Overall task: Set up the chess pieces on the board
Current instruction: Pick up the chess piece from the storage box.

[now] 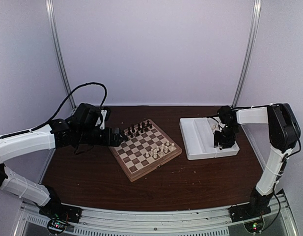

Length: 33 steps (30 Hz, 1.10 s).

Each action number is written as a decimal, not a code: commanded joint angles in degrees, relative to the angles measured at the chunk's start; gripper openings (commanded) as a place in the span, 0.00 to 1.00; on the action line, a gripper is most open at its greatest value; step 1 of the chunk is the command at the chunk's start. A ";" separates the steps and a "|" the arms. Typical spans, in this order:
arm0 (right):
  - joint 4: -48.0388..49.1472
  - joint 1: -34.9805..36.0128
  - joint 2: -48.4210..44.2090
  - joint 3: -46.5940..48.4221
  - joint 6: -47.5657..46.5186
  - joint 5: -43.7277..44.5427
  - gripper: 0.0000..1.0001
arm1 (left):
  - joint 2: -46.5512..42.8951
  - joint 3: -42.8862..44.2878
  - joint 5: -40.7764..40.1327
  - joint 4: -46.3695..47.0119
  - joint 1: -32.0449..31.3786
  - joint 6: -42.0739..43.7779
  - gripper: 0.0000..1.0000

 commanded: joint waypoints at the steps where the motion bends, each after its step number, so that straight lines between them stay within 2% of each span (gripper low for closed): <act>1: 2.20 -0.44 1.80 0.23 1.01 -0.93 0.49 | 0.33 1.29 -0.75 3.20 0.37 1.21 0.98; 12: 8.11 -0.44 -1.72 -1.08 2.44 -3.28 0.47 | -0.45 0.76 -3.22 5.62 0.37 2.58 0.98; 19: 9.73 -0.44 -2.68 -2.70 3.04 -2.21 0.47 | 0.76 3.46 -3.03 3.24 0.37 5.64 0.98; 33: 5.90 -0.44 -5.13 -2.63 1.52 1.34 0.47 | -4.61 -0.67 -2.55 2.39 0.37 5.56 0.98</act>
